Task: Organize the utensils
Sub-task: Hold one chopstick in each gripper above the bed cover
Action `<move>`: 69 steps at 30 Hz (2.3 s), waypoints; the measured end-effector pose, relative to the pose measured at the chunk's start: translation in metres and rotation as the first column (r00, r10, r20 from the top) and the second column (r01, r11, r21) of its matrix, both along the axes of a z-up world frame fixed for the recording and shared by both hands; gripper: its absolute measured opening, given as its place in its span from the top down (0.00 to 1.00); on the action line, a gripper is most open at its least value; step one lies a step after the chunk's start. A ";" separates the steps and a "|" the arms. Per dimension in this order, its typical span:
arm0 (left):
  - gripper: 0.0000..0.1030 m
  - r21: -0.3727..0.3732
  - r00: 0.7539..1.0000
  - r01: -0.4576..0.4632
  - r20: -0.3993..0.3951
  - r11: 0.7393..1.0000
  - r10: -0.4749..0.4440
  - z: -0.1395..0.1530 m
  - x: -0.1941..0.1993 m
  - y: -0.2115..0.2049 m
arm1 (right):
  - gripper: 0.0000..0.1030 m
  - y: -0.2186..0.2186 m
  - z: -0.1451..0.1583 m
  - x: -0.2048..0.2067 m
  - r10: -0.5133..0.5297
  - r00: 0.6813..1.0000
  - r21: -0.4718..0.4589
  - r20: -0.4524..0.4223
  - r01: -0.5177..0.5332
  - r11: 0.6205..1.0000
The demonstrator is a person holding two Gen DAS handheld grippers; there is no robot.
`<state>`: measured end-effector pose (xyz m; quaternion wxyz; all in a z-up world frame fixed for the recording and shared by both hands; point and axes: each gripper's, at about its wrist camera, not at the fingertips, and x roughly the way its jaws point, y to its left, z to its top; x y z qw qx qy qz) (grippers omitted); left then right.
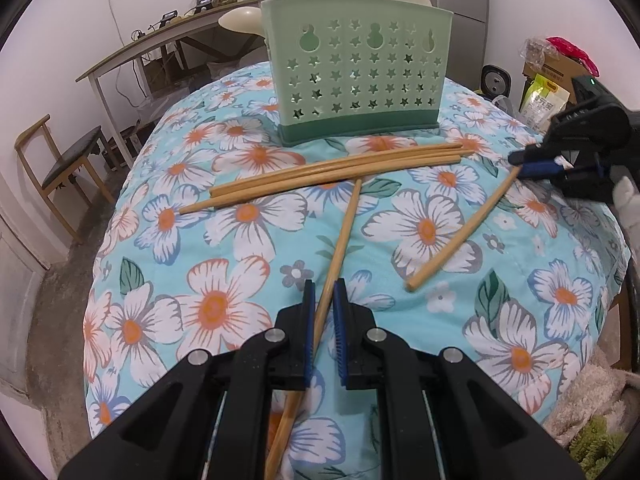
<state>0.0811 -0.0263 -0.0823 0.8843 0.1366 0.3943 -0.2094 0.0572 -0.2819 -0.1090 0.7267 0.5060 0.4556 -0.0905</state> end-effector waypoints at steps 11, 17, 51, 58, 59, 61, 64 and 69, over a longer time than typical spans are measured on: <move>0.91 -0.003 1.000 0.003 -0.026 1.000 -0.003 0.001 0.005 -0.001 | 0.78 0.009 0.024 0.032 0.350 0.929 -0.304 -0.121 -0.371 0.878; 0.91 0.003 0.999 -0.001 -0.044 1.000 0.001 0.002 0.008 -0.003 | 0.67 0.023 0.019 0.027 0.321 0.941 -0.331 -0.106 -0.338 0.881; 0.87 0.072 0.987 0.044 -0.155 0.996 -0.033 0.007 0.054 -0.051 | 0.77 -0.002 0.024 0.001 0.389 0.921 -0.330 -0.010 -0.371 0.868; 0.89 0.088 0.987 0.039 -0.162 0.995 -0.024 0.005 0.063 -0.061 | 0.81 -0.004 0.024 -0.005 0.346 0.938 -0.318 0.009 -0.325 0.891; 0.89 0.085 0.987 0.034 -0.159 0.996 -0.020 0.005 0.063 -0.061 | 0.81 -0.004 0.025 -0.006 0.340 0.940 -0.316 0.015 -0.318 0.894; 0.91 0.084 0.988 0.033 -0.150 0.996 -0.020 0.007 0.062 -0.061 | 0.83 -0.004 0.025 -0.007 0.327 0.945 -0.310 0.025 -0.304 0.901; 0.95 0.072 0.990 0.042 -0.137 0.996 -0.032 0.014 0.057 -0.061 | 0.85 -0.003 0.030 -0.011 0.317 0.947 -0.300 0.050 -0.288 0.909; 0.95 0.028 0.993 0.045 -0.108 0.999 -0.042 0.032 0.051 -0.058 | 0.88 -0.002 0.052 -0.017 0.310 0.944 -0.302 0.110 -0.266 0.916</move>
